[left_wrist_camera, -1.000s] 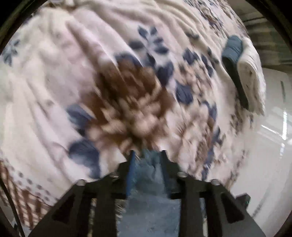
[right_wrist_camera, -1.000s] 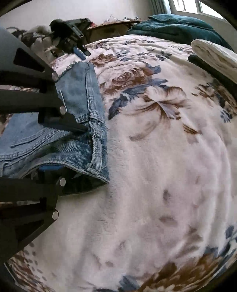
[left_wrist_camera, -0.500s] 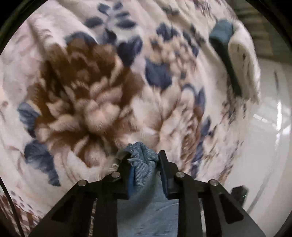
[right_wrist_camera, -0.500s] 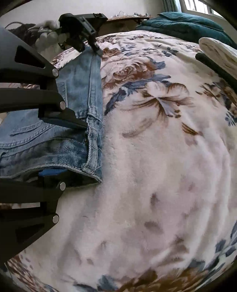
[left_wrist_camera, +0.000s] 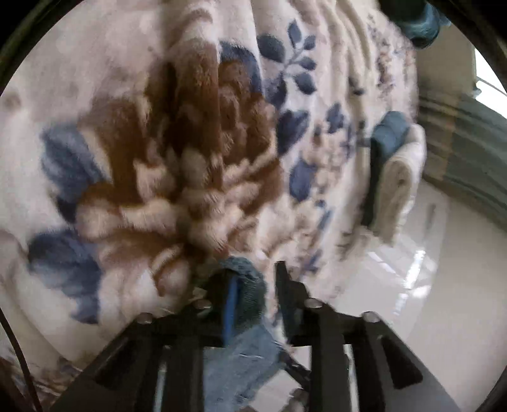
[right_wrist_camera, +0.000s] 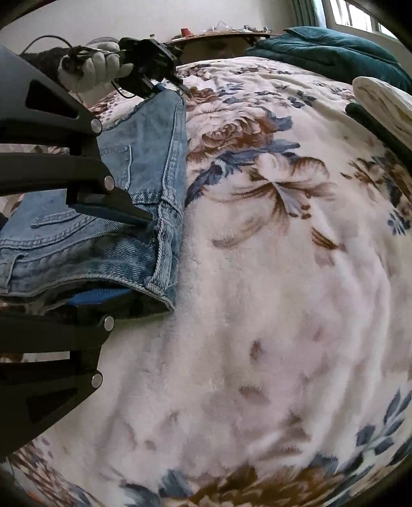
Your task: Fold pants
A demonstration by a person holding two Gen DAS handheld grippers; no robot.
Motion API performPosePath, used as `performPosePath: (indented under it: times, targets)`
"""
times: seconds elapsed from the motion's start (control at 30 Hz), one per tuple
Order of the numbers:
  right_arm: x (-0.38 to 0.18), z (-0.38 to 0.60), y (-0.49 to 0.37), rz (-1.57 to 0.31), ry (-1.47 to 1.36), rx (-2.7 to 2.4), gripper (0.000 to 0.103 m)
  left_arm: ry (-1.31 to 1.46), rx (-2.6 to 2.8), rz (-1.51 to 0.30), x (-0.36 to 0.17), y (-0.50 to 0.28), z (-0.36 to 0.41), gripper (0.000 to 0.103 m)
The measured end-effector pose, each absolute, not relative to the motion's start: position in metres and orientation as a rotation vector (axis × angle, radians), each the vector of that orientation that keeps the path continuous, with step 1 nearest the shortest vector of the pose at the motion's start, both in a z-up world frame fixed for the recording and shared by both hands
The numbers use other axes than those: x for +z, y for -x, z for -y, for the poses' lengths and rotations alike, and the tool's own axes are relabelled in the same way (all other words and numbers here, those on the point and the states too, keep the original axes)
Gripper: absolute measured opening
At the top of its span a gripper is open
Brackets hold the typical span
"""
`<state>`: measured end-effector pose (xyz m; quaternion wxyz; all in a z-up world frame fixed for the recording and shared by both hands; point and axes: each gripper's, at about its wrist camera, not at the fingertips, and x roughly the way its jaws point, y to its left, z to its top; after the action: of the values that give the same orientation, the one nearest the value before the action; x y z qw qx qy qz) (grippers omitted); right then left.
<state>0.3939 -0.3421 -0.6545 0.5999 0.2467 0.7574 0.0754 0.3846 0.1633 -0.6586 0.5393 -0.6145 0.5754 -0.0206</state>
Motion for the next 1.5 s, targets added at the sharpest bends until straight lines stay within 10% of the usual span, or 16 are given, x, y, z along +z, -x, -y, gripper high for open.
performPosePath:
  times: [0.27,0.37,0.67,0.83,1.5]
  targets:
    - [-0.649,0.327,-0.392,-1.761,-0.423,0.21,0.049,0.899,0.083,-1.493,-0.624,-0.381,-0.158,0.04]
    - [-0.646,0.326,-0.391,-1.734,-0.428,0.236,0.08,0.864,-0.029,-1.491,-0.618,-0.385,-0.141,0.053]
    - [-0.672,0.337,-0.39,-1.757,-0.492,0.177,0.06,0.64,0.036,-1.526,-0.626,-0.404,-0.087,0.056]
    - [-0.664,0.353,-0.372,-1.766,-0.56,0.256,0.085,0.832,-0.091,-1.491,-0.605,-0.351,-0.101,0.068]
    - [-0.737,0.313,-0.335,-1.787,-0.743,0.645,0.089,0.873,-0.3,-1.61,-0.67,-0.329,-0.026,0.065]
